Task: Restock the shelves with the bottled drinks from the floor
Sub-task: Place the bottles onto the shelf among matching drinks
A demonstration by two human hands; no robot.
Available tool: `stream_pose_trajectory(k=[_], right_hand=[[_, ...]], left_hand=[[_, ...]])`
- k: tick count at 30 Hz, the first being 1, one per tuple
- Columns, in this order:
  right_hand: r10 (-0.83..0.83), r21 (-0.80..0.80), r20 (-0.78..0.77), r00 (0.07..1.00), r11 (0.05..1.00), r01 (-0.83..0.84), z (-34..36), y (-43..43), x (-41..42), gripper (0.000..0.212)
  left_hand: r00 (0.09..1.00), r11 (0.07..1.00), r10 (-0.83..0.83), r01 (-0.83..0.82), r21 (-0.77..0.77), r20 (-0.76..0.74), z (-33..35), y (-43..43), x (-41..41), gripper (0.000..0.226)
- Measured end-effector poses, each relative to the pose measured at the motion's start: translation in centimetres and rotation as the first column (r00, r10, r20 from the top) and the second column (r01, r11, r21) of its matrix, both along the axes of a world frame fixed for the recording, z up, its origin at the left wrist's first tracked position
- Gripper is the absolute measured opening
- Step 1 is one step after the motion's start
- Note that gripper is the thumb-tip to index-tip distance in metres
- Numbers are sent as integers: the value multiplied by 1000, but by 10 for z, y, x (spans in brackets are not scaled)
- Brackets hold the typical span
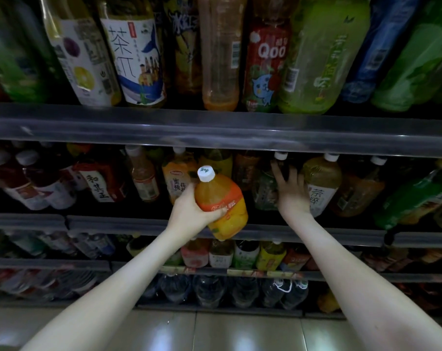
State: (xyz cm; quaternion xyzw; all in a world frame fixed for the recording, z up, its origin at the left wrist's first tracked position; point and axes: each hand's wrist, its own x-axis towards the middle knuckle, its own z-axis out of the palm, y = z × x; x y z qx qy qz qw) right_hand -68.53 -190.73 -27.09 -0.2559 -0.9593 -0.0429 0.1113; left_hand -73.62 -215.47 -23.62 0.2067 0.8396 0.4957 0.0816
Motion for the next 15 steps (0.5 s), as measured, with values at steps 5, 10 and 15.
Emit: stream_pose_trajectory(k=[5, 10, 15], right_hand=[[-5, -73, 31, 1000, 997, 7, 9, -3, 2, 93], [64, -287, 19, 998, 956, -56, 10, -5, -5, 86], [-41, -219, 10, 999, 975, 42, 8, -15, -12, 77]], left_hand=[[988, 998, 2, -11, 64, 152, 1, -6, -1, 71], [976, 998, -40, 29, 58, 212, -3, -9, 0, 66], [977, 999, -42, 35, 36, 209, 4, -13, -7, 70]])
